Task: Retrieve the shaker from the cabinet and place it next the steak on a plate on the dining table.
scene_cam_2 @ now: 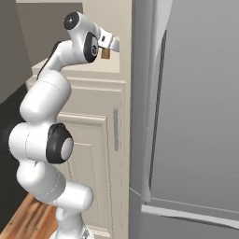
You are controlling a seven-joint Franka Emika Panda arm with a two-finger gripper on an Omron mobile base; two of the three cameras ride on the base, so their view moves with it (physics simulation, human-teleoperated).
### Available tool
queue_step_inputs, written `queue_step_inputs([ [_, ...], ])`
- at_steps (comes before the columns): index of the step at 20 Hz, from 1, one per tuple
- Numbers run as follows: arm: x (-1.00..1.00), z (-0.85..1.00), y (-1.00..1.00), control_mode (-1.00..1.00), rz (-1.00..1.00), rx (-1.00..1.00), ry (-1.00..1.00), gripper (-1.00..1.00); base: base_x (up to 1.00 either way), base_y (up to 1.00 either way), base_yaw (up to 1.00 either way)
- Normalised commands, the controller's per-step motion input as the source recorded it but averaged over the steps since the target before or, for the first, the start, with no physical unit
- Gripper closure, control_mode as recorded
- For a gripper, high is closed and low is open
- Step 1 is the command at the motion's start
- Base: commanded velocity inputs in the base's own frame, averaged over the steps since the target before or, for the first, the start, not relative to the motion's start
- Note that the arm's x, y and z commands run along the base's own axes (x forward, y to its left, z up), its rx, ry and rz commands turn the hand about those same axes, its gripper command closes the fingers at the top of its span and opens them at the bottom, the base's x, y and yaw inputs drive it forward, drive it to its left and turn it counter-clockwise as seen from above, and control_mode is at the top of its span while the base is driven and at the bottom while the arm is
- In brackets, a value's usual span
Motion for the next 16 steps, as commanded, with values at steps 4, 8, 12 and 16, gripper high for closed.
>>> queue_step_inputs([
  [4, -0.03, 0.00, 0.00, -1.00, 0.00, 0.00, 0.00, 1.00, 0.00, 0.00, 0.00],
  [8, -0.53, -0.16, 0.00, -1.00, 0.00, 0.00, -0.01, 1.00, 0.00, 0.00, 0.00],
  [12, -0.83, -0.25, 0.00, -1.00, 0.00, 0.00, -0.03, 1.00, 0.00, 0.00, 0.00],
  [16, -1.00, -0.19, 0.00, -1.00, 0.02, 0.00, -0.01, 1.00, 0.00, 0.00, 0.00],
])
